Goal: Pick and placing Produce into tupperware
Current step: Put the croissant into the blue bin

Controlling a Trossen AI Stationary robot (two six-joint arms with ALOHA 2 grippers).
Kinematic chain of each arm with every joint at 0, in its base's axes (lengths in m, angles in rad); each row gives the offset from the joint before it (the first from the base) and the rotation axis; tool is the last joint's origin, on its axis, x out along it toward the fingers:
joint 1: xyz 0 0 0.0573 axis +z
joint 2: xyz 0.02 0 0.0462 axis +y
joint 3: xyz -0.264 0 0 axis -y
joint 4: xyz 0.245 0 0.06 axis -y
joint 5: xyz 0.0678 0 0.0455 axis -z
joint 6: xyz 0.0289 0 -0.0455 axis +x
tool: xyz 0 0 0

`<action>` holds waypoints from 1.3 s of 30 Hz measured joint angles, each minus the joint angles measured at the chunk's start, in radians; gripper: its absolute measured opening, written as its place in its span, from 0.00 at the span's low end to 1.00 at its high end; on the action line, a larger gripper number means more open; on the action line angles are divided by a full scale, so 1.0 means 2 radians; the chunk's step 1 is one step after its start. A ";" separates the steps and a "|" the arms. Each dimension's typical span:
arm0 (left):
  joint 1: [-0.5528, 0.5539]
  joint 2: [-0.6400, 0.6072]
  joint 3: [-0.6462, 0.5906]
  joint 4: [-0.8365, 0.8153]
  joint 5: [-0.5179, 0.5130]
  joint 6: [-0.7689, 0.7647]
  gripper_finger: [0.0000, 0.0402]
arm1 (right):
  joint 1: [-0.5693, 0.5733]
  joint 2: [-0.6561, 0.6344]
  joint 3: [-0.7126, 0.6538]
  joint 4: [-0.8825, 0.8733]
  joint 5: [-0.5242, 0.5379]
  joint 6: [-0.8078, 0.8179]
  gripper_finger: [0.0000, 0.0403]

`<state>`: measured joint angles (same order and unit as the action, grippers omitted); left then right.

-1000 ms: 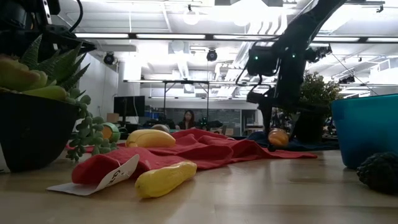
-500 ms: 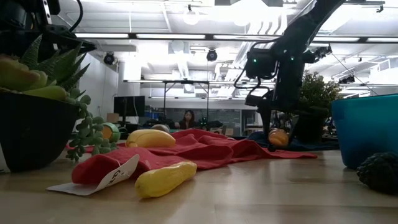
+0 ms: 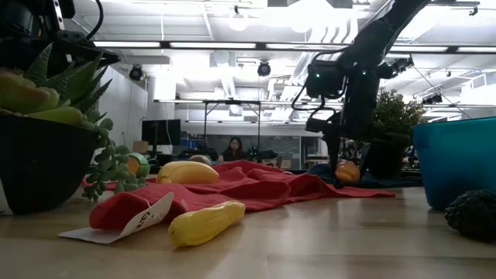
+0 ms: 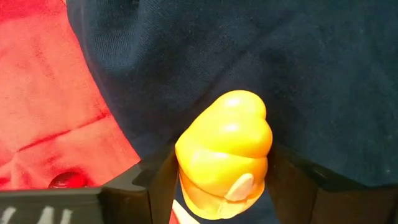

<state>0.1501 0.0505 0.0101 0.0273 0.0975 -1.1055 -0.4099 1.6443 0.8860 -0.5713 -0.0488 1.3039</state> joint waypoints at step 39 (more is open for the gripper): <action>0.000 0.000 0.000 0.000 0.000 0.000 0.00 | 0.010 0.000 0.229 -0.057 -0.022 -0.199 0.47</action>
<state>0.1501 0.0502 0.0101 0.0273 0.0978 -1.1053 -0.3901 1.6440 1.3431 -0.6861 -0.0922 0.9051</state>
